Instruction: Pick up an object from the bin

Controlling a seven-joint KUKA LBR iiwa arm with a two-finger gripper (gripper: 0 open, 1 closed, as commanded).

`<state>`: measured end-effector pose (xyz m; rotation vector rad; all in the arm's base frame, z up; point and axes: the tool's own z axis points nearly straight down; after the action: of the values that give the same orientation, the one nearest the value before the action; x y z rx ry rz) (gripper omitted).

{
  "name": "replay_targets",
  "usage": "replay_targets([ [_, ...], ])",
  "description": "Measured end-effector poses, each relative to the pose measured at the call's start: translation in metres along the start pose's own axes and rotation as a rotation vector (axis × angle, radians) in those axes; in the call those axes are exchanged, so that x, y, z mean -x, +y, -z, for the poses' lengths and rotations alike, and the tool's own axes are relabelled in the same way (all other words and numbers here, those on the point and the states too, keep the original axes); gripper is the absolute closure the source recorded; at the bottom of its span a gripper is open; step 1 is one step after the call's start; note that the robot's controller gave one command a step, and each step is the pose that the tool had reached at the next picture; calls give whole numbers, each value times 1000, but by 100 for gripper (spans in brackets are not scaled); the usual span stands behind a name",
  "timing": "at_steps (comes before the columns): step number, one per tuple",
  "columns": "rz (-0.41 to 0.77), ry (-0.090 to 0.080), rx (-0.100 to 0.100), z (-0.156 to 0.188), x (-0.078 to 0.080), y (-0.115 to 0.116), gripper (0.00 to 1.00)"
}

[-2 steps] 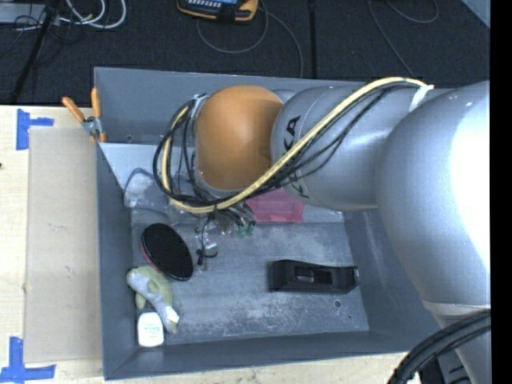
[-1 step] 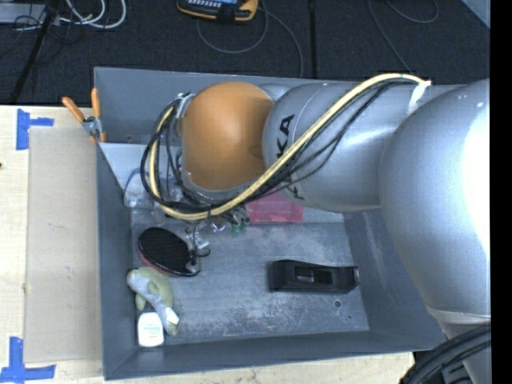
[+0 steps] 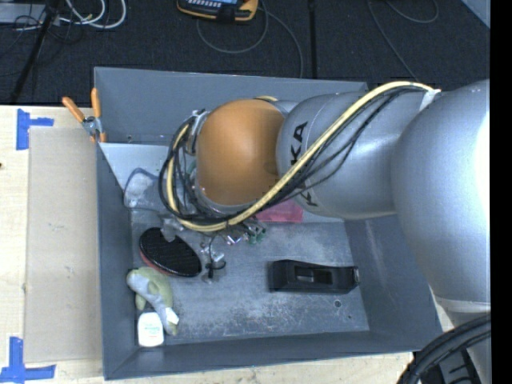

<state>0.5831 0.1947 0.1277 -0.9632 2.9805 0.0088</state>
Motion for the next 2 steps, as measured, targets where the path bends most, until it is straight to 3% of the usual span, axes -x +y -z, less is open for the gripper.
replay_targets([
  [1,-212,-3,-5,-21,2,-2,0],
  [2,-281,0,0,-59,26,18,100],
])
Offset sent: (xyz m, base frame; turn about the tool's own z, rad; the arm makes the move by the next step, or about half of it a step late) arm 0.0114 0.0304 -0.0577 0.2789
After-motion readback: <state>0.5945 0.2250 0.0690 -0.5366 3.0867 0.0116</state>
